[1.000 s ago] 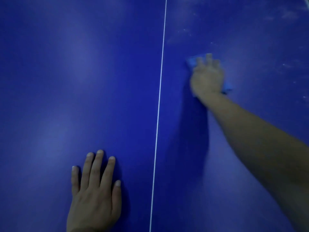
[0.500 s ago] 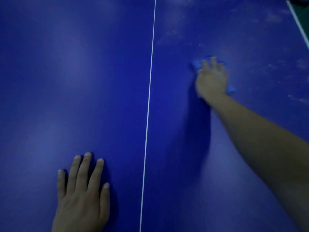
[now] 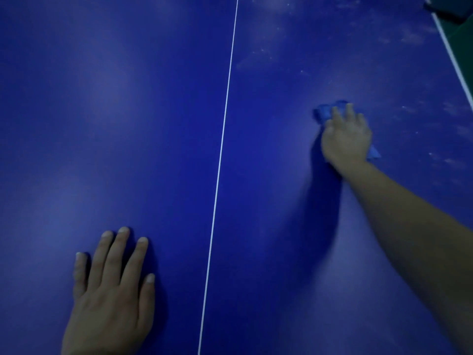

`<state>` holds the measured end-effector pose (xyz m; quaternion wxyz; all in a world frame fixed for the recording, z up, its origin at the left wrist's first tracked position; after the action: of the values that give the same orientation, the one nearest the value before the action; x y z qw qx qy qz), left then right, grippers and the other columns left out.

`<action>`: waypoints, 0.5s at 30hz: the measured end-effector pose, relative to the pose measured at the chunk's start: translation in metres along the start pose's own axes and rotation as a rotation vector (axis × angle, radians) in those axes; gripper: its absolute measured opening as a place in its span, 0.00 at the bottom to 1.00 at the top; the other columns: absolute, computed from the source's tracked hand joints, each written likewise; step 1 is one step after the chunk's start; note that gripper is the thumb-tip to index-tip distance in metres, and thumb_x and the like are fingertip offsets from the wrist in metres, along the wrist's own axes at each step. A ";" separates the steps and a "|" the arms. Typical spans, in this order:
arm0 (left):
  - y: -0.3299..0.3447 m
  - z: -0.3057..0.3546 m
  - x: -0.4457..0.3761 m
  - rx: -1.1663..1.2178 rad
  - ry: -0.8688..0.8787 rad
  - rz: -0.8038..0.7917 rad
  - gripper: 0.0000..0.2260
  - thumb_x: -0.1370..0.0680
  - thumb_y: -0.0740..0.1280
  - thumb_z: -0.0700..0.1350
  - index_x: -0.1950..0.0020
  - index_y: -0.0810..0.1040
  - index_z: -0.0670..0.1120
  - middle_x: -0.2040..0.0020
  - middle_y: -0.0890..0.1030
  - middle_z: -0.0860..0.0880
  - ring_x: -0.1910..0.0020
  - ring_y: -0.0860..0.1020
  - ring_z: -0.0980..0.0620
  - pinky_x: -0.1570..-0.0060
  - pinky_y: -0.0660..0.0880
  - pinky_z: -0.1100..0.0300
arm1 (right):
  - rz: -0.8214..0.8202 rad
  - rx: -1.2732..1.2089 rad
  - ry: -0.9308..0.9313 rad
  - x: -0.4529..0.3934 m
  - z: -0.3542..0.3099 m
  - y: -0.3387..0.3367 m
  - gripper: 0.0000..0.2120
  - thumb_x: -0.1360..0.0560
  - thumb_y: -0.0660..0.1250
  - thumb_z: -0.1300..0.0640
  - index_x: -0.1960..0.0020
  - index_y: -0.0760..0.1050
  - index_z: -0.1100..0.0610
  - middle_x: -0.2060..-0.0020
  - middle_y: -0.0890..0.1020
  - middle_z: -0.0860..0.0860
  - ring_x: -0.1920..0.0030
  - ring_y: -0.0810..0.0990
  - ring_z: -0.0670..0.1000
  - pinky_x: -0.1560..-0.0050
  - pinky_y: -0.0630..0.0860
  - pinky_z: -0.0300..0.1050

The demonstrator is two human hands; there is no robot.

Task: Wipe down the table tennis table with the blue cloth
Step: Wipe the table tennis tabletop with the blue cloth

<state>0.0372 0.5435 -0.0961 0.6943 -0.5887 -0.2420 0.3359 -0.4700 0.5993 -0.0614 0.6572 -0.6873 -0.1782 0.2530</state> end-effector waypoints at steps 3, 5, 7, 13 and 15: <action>0.001 0.000 0.000 -0.010 0.009 0.015 0.28 0.19 0.48 0.56 0.27 0.70 0.42 0.23 0.64 0.40 0.22 0.59 0.40 0.27 0.52 0.33 | 0.003 -0.005 -0.423 0.056 -0.094 0.011 0.24 0.17 0.51 0.48 0.25 0.68 0.53 0.24 0.66 0.56 0.27 0.66 0.64 0.31 0.65 0.60; 0.000 0.000 0.001 -0.020 0.017 0.026 0.27 0.21 0.51 0.55 0.27 0.70 0.42 0.23 0.63 0.40 0.22 0.59 0.40 0.27 0.52 0.33 | -0.019 -0.014 -0.528 0.050 -0.099 0.009 0.24 0.17 0.50 0.49 0.26 0.70 0.53 0.24 0.67 0.56 0.28 0.67 0.64 0.32 0.67 0.61; 0.000 0.000 0.002 -0.019 0.020 0.024 0.27 0.21 0.52 0.54 0.27 0.69 0.42 0.23 0.63 0.40 0.23 0.60 0.39 0.27 0.53 0.33 | 0.022 0.099 -0.398 0.010 -0.054 0.004 0.23 0.17 0.51 0.52 0.24 0.67 0.55 0.23 0.64 0.59 0.29 0.67 0.66 0.34 0.69 0.61; 0.001 0.001 -0.002 0.001 -0.025 -0.096 0.28 0.22 0.53 0.53 0.26 0.69 0.41 0.23 0.63 0.40 0.22 0.56 0.41 0.26 0.49 0.36 | 0.004 0.019 -0.190 0.007 -0.006 -0.004 0.23 0.16 0.52 0.52 0.23 0.64 0.55 0.22 0.61 0.58 0.26 0.63 0.65 0.32 0.65 0.63; 0.000 0.002 -0.001 0.005 -0.034 -0.113 0.28 0.22 0.52 0.53 0.26 0.69 0.41 0.23 0.63 0.40 0.22 0.56 0.41 0.26 0.49 0.35 | 0.007 -0.004 -0.521 0.077 -0.061 -0.001 0.22 0.18 0.55 0.53 0.26 0.69 0.55 0.24 0.66 0.60 0.28 0.67 0.67 0.33 0.67 0.62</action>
<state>0.0352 0.5438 -0.0953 0.7093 -0.5667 -0.2856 0.3068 -0.3715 0.5941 -0.0683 0.5868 -0.6010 -0.3395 0.4234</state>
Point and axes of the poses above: each hand's wrist, its own x-axis away from the middle knuckle, its own y-axis out of the palm, z = x × y, the point moved 9 cm from there along -x, towards the middle knuckle
